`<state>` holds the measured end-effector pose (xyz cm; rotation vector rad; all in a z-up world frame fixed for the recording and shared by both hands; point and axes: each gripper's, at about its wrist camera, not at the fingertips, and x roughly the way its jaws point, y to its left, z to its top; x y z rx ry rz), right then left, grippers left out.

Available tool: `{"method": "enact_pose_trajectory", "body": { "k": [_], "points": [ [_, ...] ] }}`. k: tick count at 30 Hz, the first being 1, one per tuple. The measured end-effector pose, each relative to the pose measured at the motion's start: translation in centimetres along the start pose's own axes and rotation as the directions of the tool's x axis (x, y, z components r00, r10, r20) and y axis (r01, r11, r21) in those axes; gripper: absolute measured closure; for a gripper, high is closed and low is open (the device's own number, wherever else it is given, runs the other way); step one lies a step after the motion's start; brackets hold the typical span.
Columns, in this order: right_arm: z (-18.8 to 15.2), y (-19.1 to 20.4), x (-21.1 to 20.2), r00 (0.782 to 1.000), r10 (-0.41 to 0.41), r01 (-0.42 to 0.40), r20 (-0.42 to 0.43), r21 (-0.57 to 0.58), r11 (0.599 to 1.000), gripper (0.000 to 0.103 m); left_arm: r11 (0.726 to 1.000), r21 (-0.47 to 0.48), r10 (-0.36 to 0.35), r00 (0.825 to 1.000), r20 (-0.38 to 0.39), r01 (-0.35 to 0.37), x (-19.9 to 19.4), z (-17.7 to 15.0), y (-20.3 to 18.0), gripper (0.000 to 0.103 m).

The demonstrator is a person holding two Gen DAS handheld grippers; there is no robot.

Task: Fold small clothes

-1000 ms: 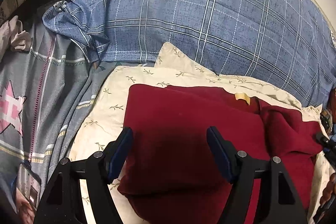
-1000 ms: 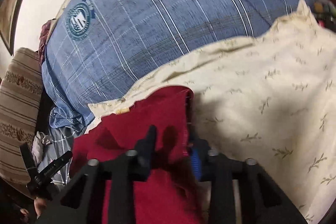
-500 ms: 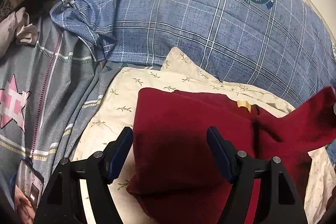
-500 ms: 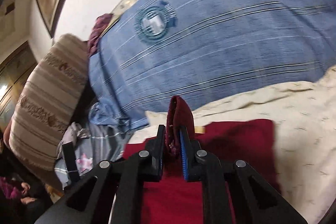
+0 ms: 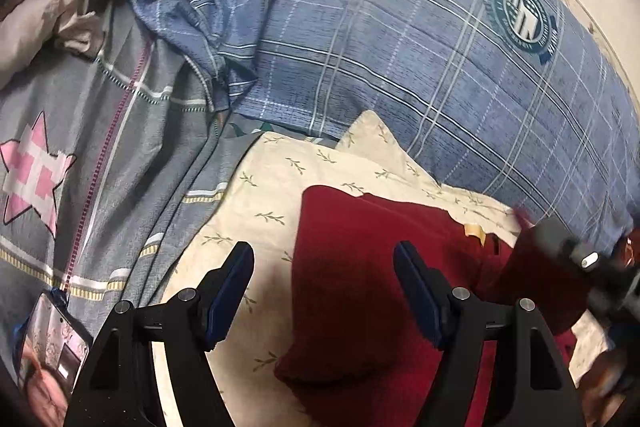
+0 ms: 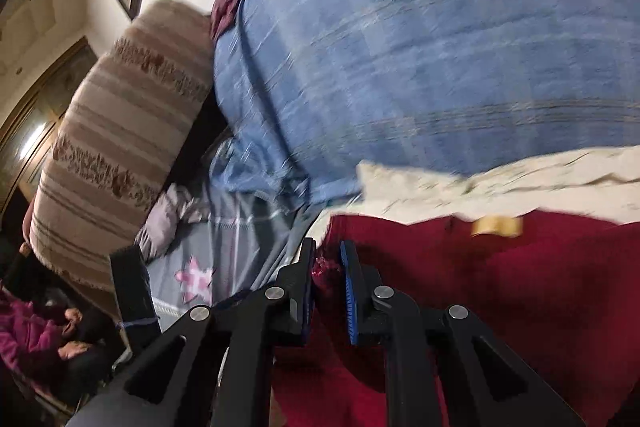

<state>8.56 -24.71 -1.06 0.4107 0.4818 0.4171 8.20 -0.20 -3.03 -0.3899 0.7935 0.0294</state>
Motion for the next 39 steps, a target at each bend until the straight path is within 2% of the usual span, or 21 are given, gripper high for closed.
{"method": "enact_pose_trajectory", "body": {
  "k": [1,4,5,7,8,11,13,14,15,18,21,24,27,29,30,31,32,33,34,36,39],
  "points": [
    [-0.4,0.3,1.4,0.999,0.016,-0.016,-0.031,0.002,1.0,0.091,1.0,-0.006,-0.004,1.0,-0.003,0.004,0.1,0.1,0.1,0.031],
    [-1.3,0.6,4.3,0.987,0.085,-0.081,-0.137,0.038,0.996,0.082,1.0,-0.017,-0.007,1.0,-0.009,0.007,0.2,0.2,0.4,0.031],
    [-1.5,0.5,4.5,0.982,0.101,-0.094,-0.157,0.051,0.994,0.071,1.0,-0.025,-0.015,1.0,-0.013,0.015,0.2,0.2,0.6,0.031],
    [-1.5,0.5,3.3,0.984,0.126,-0.12,-0.127,0.057,0.991,0.054,0.998,-0.048,-0.035,0.999,-0.016,0.034,0.2,0.3,0.9,0.031],
    [-1.3,0.3,1.9,0.988,0.122,-0.117,-0.091,0.053,0.992,0.049,0.997,-0.059,-0.043,0.999,-0.014,0.043,0.1,0.4,1.1,0.031],
    [-0.6,-1.0,-2.7,0.999,0.04,-0.04,-0.017,0.024,0.999,0.046,0.996,-0.075,-0.052,0.999,-0.017,0.05,0.1,0.5,1.4,0.031],
    [-0.5,-2.4,-6.0,0.996,-0.084,0.085,0.015,-0.021,0.996,0.045,0.995,-0.076,-0.066,0.998,-0.025,0.063,0.2,0.4,1.3,0.031],
    [-0.6,-3.1,-7.4,0.987,-0.16,0.161,0.024,-0.05,0.986,0.043,0.995,-0.071,-0.069,0.997,-0.03,0.067,0.2,0.3,1.1,0.031],
    [-1.0,-4.0,-9.0,0.967,-0.255,0.256,0.029,-0.089,0.963,0.043,0.996,-0.063,-0.07,0.997,-0.035,0.068,0.3,0.3,0.9,0.031],
    [-2.5,-6.7,-11.6,0.901,-0.435,0.43,0.006,-0.156,0.889,0.043,0.996,-0.037,-0.081,0.996,-0.046,0.079,0.4,0.0,0.3,0.031],
    [-4.4,-9.0,-12.8,0.855,-0.516,0.498,-0.051,-0.196,0.845,0.043,0.996,-0.02,-0.086,0.995,-0.056,0.085,0.5,-0.3,-0.1,0.031],
    [-6.2,-10.0,-13.0,0.835,-0.542,0.511,-0.097,-0.228,0.829,0.043,0.993,-0.025,-0.116,0.991,-0.061,0.115,0.2,-0.4,-0.2,0.031],
    [-6.6,-10.3,-12.6,0.823,-0.559,0.518,-0.1,-0.27,0.811,0.045,0.994,0.014,-0.104,0.994,-0.042,0.104,0.0,-0.6,-0.8,0.031],
    [-6.3,-10.2,-11.5,0.802,-0.593,0.545,-0.076,-0.314,0.778,0.051,0.995,0.034,-0.092,0.994,-0.052,0.094,0.3,-0.9,-1.2,0.031],
    [-6.2,-10.3,-10.7,0.787,-0.614,0.562,-0.061,-0.342,0.753,0.057,0.995,0.036,-0.088,0.994,-0.06,0.091,0.5,-1.0,-1.2,0.031],
    [-6.2,-10.7,-10.2,0.768,-0.638,0.581,-0.054,-0.358,0.731,0.08,0.996,0.035,-0.085,0.994,-0.07,0.087,0.7,-1.1,-1.3,0.031],
    [-6.1,-10.9,-9.8,0.748,-0.662,0.604,-0.049,-0.361,0.71,0.087,0.996,0.033,-0.081,0.994,-0.077,0.084,0.8,-1.2,-1.3,0.031],
    [-5.9,-11.1,-9.9,0.743,-0.668,0.615,-0.044,-0.346,0.708,0.088,0.996,0.031,-0.077,0.994,-0.077,0.079,0.8,-1.1,-1.2,0.031],
    [-5.7,-11.2,-10.8,0.75,-0.66,0.621,-0.026,-0.312,0.719,0.092,0.997,0.03,-0.071,0.995,-0.072,0.074,0.8,-1.1,-1.3,0.031],
    [-5.6,-11.2,-12.6,0.74,-0.672,0.649,0.01,-0.271,0.711,0.095,0.997,0.036,-0.062,0.996,-0.061,0.064,0.6,-0.9,-1.4,0.031],
    [-6.9,-13.1,-14.4,0.722,-0.69,0.667,-0.046,-0.219,0.712,0.096,0.997,0.049,-0.057,0.996,-0.066,0.061,0.7,-1.1,-1.8,0.031]
  ]
}}
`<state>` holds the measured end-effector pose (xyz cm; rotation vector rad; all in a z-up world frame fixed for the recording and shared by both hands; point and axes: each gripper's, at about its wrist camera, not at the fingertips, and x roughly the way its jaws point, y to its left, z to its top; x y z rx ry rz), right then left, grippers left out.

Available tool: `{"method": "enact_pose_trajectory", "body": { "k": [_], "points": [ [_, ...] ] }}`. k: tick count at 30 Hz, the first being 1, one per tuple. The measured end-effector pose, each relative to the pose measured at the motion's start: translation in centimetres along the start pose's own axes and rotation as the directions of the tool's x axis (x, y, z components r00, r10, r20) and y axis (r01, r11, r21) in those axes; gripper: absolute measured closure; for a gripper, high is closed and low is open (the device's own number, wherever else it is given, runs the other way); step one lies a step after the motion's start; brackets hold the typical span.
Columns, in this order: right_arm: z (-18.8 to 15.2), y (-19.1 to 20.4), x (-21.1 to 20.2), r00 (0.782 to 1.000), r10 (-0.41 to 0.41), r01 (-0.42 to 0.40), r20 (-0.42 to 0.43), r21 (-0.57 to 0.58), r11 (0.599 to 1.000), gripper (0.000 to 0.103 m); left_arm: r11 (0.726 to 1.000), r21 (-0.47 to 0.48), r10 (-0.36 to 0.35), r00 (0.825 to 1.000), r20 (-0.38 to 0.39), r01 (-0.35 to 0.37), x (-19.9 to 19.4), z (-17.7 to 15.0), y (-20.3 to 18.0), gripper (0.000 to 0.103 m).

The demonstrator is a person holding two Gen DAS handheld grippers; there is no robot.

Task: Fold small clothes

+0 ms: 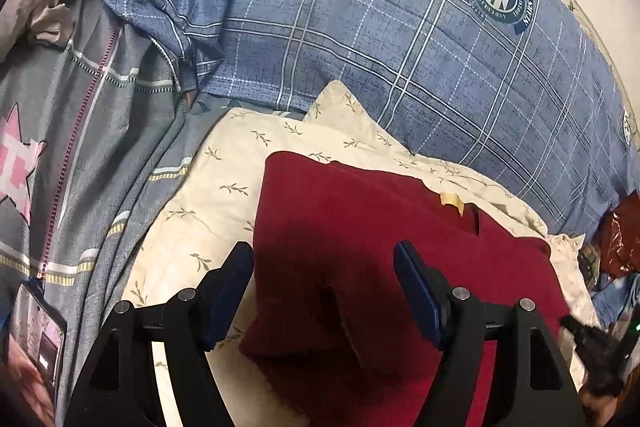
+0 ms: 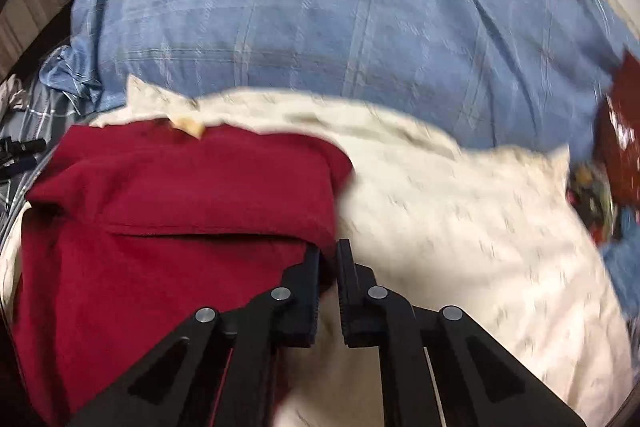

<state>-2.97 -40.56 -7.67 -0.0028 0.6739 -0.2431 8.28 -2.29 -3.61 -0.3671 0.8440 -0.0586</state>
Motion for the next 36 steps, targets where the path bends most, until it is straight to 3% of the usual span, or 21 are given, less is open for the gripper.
{"method": "enact_pose_trajectory", "body": {
  "k": [3,6,7,8,10,12,16,21,23,25,27,29,30,33,35,36],
  "points": [
    [-1.8,-1.4,1.0,0.996,-0.033,0.034,-0.08,0.018,0.999,0.101,1.0,0.012,0.003,1.0,-0.012,-0.003,0.1,-0.2,-0.2,0.031],
    [-1.4,-4.1,-0.6,0.996,0.086,-0.081,-0.019,0.191,0.978,0.092,1.0,0.015,0.003,1.0,-0.007,-0.003,0.0,-0.1,-0.3,0.031],
    [-0.7,-4.9,-1.3,0.991,0.134,-0.136,0.026,0.253,0.958,0.084,1.0,0.014,0.002,1.0,-0.007,-0.002,0.1,-0.1,-0.3,0.031],
    [0.2,-5.2,-1.6,0.986,0.158,-0.168,0.061,0.276,0.946,0.069,1.0,0.014,-0.001,1.0,-0.011,0.001,0.1,-0.1,-0.4,0.031],
    [2.6,-4.7,-1.2,0.984,0.157,-0.173,0.082,0.255,0.951,0.057,1.0,0.019,-0.003,1.0,-0.021,0.003,0.3,-0.2,-0.4,0.031],
    [4.8,-3.5,0.9,0.989,0.14,-0.145,0.04,0.223,0.964,0.057,1.0,0.028,0.005,1.0,-0.027,-0.004,0.5,-0.3,-0.4,0.031],
    [7.2,-2.5,7.0,0.984,0.156,-0.127,-0.083,0.277,0.952,0.077,1.0,0.021,0.015,0.999,-0.03,-0.015,0.8,0.0,-0.3,0.031],
    [8.0,-3.9,12.4,0.979,0.164,-0.103,-0.121,0.402,0.91,0.079,0.999,0.032,0.019,0.999,-0.04,-0.018,1.2,0.1,-0.6,0.031],
    [7.9,-4.3,12.2,0.981,0.161,-0.101,-0.106,0.429,0.898,0.075,1.0,0.019,0.022,0.999,-0.033,-0.022,1.0,0.2,-0.2,0.031],
    [7.8,-3.5,9.7,0.991,0.113,-0.074,-0.077,0.393,0.917,0.074,1.0,-0.002,0.028,0.999,-0.027,-0.028,0.8,0.4,0.1,0.031],
    [7.6,-1.7,6.0,0.99,0.14,-0.127,-0.015,0.327,0.936,0.07,0.999,-0.023,0.026,0.999,-0.02,-0.026,0.6,0.5,0.5,0.031],
    [7.2,0.9,2.7,0.973,0.228,-0.232,0.044,0.259,0.938,0.055,0.999,-0.036,0.032,0.999,-0.013,-0.033,0.3,0.5,0.8,0.031],
    [7.1,2.3,1.4,0.958,0.28,-0.286,0.06,0.215,0.934,0.052,0.998,-0.047,0.035,0.999,-0.01,-0.035,0.2,0.5,1.0,0.031],
    [6.8,8.7,-1.3,0.906,0.419,-0.421,0.057,0.029,0.907,0.051,0.995,-0.089,0.048,0.999,0.005,-0.048,-0.2,0.6,1.9,0.031],
    [7.1,12.3,-1.3,0.877,0.48,-0.479,0.037,-0.024,0.877,0.051,0.991,-0.12,0.064,0.998,0.018,-0.061,-0.6,0.8,2.8,0.031],
    [7.2,14.5,-1.0,0.851,0.525,-0.524,0.008,-0.036,0.851,0.051,0.989,-0.135,0.072,0.997,0.024,-0.068,-0.8,0.8,3.2,0.031]
  ]
}}
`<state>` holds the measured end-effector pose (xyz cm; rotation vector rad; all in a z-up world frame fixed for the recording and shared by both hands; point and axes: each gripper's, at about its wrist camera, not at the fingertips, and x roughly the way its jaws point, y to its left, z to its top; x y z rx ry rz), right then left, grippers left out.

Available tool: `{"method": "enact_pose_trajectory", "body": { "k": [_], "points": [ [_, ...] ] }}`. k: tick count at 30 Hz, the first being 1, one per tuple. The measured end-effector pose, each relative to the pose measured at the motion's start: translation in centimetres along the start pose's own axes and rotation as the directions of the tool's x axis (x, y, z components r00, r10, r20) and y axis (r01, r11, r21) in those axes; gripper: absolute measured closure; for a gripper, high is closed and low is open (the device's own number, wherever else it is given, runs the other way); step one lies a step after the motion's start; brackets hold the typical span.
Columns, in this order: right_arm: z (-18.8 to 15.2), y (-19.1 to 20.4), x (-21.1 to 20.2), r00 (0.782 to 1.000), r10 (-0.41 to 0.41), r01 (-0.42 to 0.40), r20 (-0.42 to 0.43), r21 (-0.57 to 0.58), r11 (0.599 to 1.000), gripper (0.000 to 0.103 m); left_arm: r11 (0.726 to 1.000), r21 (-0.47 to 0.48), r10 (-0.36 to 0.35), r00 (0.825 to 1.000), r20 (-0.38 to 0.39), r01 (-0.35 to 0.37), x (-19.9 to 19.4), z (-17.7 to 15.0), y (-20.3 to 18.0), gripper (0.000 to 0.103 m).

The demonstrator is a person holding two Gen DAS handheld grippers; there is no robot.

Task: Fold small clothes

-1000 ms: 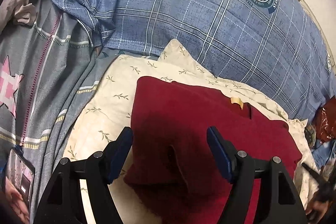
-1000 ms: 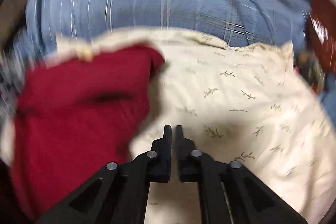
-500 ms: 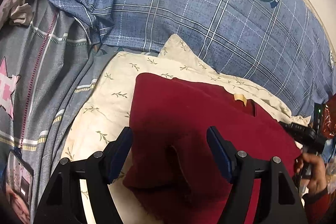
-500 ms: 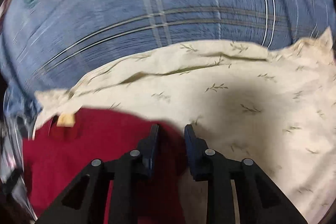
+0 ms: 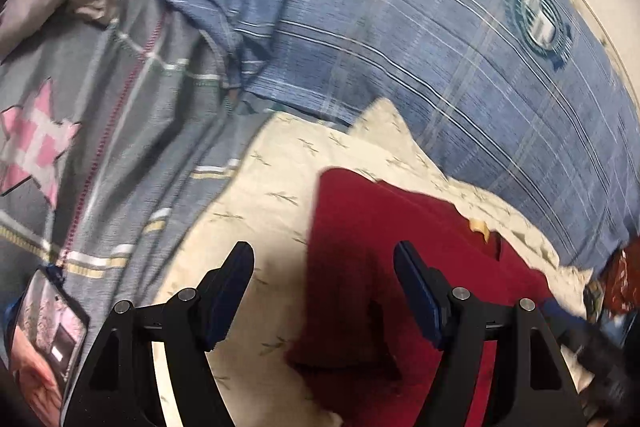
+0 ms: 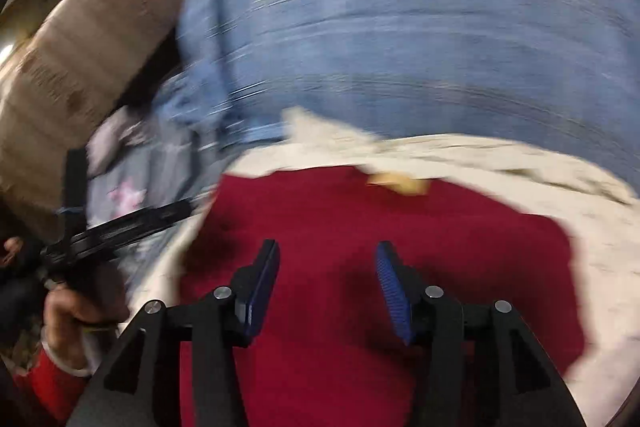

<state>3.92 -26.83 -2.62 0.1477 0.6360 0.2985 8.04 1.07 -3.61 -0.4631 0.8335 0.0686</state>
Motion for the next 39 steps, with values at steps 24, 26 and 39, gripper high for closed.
{"method": "enact_pose_trajectory", "body": {
  "k": [24,26,39],
  "points": [
    [2.2,5.9,6.4,0.993,0.107,-0.111,0.047,0.077,0.991,0.098,0.997,-0.073,0.005,0.996,0.092,0.002,-2.5,0.6,1.7,0.031],
    [3.0,6.2,8.2,0.989,0.138,-0.145,0.061,0.139,0.98,0.098,0.998,-0.053,0.037,0.991,0.127,-0.031,-2.8,0.4,1.3,0.031],
    [0.8,-3.5,0.7,0.985,-0.165,0.152,0.048,0.196,0.969,0.057,0.995,0.098,-0.017,1.0,0.008,0.016,0.2,-1.0,-2.6,0.031]
  ]
}}
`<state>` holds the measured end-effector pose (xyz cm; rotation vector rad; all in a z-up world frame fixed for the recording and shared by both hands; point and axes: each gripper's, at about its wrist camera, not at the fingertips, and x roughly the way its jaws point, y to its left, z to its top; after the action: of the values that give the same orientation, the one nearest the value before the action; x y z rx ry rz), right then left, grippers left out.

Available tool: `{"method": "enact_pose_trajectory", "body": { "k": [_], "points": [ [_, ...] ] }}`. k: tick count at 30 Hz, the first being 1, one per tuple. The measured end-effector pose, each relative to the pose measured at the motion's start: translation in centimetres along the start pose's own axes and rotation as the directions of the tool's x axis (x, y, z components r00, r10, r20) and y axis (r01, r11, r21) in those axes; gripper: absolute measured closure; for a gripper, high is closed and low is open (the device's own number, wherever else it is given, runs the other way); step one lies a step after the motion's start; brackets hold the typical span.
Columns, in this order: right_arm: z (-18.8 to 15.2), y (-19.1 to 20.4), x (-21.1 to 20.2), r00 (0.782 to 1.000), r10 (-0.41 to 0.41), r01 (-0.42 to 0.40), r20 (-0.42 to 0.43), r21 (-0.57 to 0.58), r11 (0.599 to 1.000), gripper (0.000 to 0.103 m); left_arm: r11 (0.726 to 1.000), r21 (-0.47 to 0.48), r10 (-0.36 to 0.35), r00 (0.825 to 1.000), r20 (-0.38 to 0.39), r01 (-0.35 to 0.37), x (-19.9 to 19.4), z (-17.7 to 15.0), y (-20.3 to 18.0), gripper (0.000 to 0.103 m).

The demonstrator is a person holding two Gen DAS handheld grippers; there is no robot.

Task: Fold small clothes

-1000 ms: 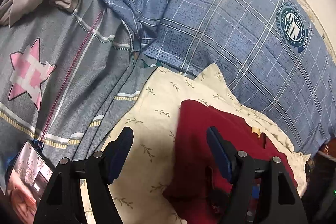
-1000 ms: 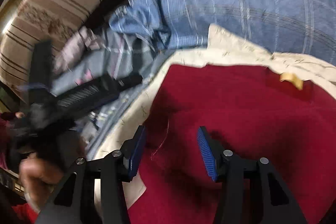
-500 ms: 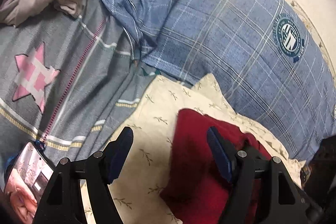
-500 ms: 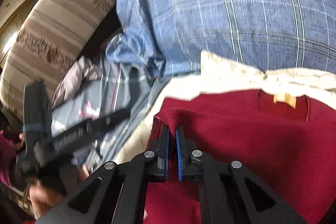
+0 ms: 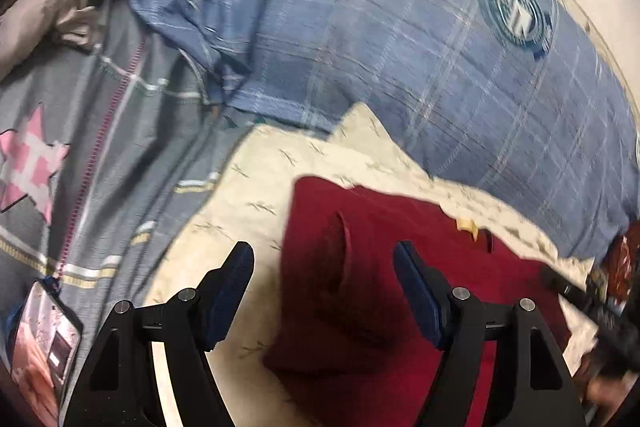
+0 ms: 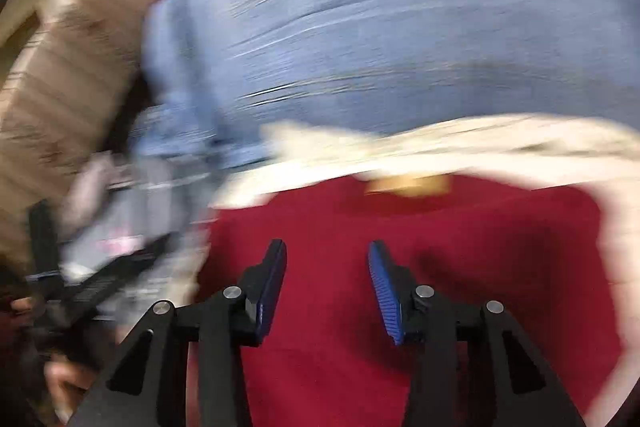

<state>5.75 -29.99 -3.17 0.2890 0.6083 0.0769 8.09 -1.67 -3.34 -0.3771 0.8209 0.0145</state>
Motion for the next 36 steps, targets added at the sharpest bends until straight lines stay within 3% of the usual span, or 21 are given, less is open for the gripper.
{"method": "enact_pose_trajectory", "body": {
  "k": [2,4,5,8,11,16,20,22,24,25,26,27,29,31,34,36],
  "points": [
    [0.6,-4.6,-0.7,0.991,-0.137,0.137,-0.009,0.037,0.99,0.057,1.0,0.014,0.008,0.999,-0.032,-0.008,1.0,-0.1,-0.5,0.031],
    [1.1,-9.0,0.1,0.979,-0.194,0.2,-0.055,0.126,0.972,0.06,0.999,0.029,0.026,0.997,-0.074,-0.024,2.4,0.0,-1.0,0.031],
    [1.2,-11.2,1.0,0.974,-0.21,0.223,-0.088,0.175,0.959,0.068,0.998,0.041,0.041,0.994,-0.098,-0.037,3.3,-0.1,-1.3,0.031],
    [1.5,-15.7,3.6,0.979,-0.167,0.194,-0.117,0.291,0.937,0.085,0.995,0.07,0.081,0.983,-0.164,-0.071,5.7,-0.5,-2.0,0.031],
    [2.0,-16.6,4.3,0.982,-0.163,0.184,-0.092,0.324,0.928,0.086,0.993,0.082,0.097,0.981,-0.167,-0.084,6.4,-0.5,-2.5,0.031],
    [1.3,-14.1,0.7,0.977,-0.202,0.214,-0.071,0.245,0.946,0.073,0.994,0.071,0.089,0.981,-0.172,-0.078,6.6,-0.3,-2.4,0.031],
    [-1.5,-12.6,-3.6,0.973,-0.226,0.23,-0.043,0.193,0.954,0.035,0.995,0.07,0.087,0.982,-0.167,-0.076,6.3,-0.5,-2.2,0.031],
    [-2.7,-13.0,-4.0,0.962,-0.267,0.272,-0.051,0.197,0.942,0.031,0.998,0.047,0.059,0.983,-0.173,-0.052,5.5,-0.6,-1.7,0.031],
    [-3.2,-13.8,-2.8,0.975,-0.208,0.22,-0.076,0.245,0.944,0.031,1.0,-0.001,0.026,0.986,-0.164,-0.027,4.5,-0.5,-0.6,0.031],
    [-3.5,-14.8,-2.7,0.986,-0.15,0.166,-0.079,0.274,0.947,0.037,1.0,-0.022,0.018,0.987,-0.158,-0.022,4.0,-0.6,0.0,0.031],
    [-3.7,-15.4,-2.2,0.994,-0.081,0.1,-0.072,0.309,0.946,0.059,0.999,-0.039,0.012,0.988,-0.156,-0.018,3.5,-0.7,0.7,0.031],
    [-3.9,-15.8,-1.9,0.998,-0.025,0.043,-0.06,0.337,0.94,0.07,0.998,-0.055,0.005,0.987,-0.16,-0.013,2.9,-0.8,1.4,0.031],
    [-3.9,-15.3,-2.7,0.998,-0.042,0.052,-0.038,0.314,0.948,0.086,0.997,-0.082,-0.009,0.987,-0.158,-0.004,1.8,-0.9,2.5,0.031],
    [-3.5,-13.7,-4.4,0.991,-0.136,0.131,0.009,0.199,0.971,0.088,0.996,-0.086,0.002,0.99,-0.141,-0.014,1.0,-1.0,2.9,0.031],
    [-3.7,-13.4,-4.4,0.966,-0.258,0.254,0.011,0.142,0.957,0.088,0.998,-0.07,-0.008,0.99,-0.143,-0.002,-0.3,-1.8,2.6,0.031],
    [-4.3,-14.1,-3.1,0.965,-0.261,0.261,-0.028,0.177,0.949,0.088,0.998,-0.063,-0.034,0.985,-0.168,0.024,-1.2,-3.0,2.4,0.031]
  ]
}}
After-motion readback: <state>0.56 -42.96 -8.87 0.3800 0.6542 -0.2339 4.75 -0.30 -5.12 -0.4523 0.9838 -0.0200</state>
